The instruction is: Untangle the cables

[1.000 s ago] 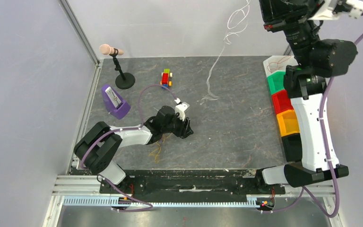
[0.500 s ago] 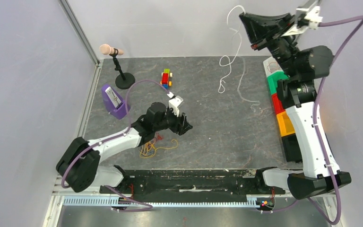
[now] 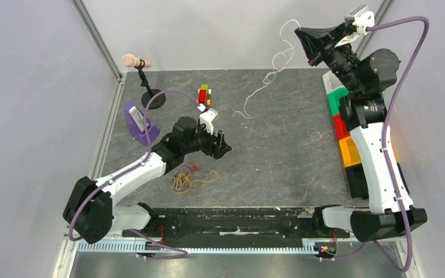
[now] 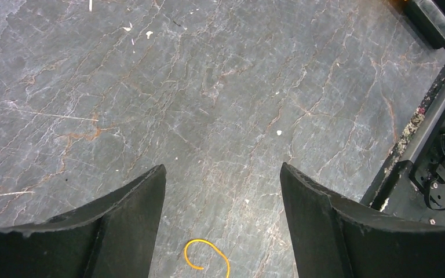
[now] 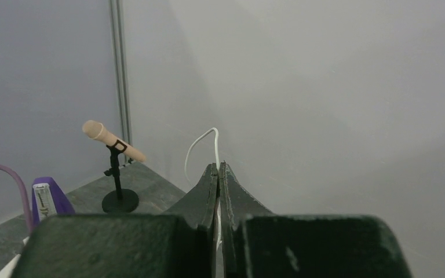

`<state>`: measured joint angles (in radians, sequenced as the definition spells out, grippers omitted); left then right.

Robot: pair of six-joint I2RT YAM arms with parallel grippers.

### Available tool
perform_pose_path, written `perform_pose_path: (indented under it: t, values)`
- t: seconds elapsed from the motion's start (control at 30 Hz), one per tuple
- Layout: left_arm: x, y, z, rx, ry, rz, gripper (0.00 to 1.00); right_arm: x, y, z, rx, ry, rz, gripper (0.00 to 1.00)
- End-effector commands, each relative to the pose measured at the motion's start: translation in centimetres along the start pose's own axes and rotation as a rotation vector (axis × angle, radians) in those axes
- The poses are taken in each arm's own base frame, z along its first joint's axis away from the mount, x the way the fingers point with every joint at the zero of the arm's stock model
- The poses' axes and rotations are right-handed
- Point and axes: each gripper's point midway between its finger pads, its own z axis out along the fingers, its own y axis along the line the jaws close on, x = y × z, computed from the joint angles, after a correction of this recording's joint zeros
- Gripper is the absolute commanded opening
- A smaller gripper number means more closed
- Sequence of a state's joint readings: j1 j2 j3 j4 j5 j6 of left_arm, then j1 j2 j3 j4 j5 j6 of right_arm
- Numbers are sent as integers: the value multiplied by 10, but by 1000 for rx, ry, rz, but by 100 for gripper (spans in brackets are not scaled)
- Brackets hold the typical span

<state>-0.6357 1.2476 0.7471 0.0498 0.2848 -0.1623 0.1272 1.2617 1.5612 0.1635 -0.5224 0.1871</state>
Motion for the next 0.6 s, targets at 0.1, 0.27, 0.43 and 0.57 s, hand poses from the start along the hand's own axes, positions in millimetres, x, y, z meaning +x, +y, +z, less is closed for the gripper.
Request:
perform_pose_path:
  t: [0.1,0.27,0.43,0.57]
  values:
    - [-25,-3,-7,-6,-43,-1,79,12,-52,6,72,57,-76,0]
    - [-23,-3,-6,0,-38,-15,79,4,-101,3,131,64,-99,0]
    - [-18,-2,-6,-2,-25,-15,79,-9,-145,-7,168,55,-110,0]
    - [-15,2,-5,-9,-22,-16,79,-25,-179,-20,219,29,-141,0]
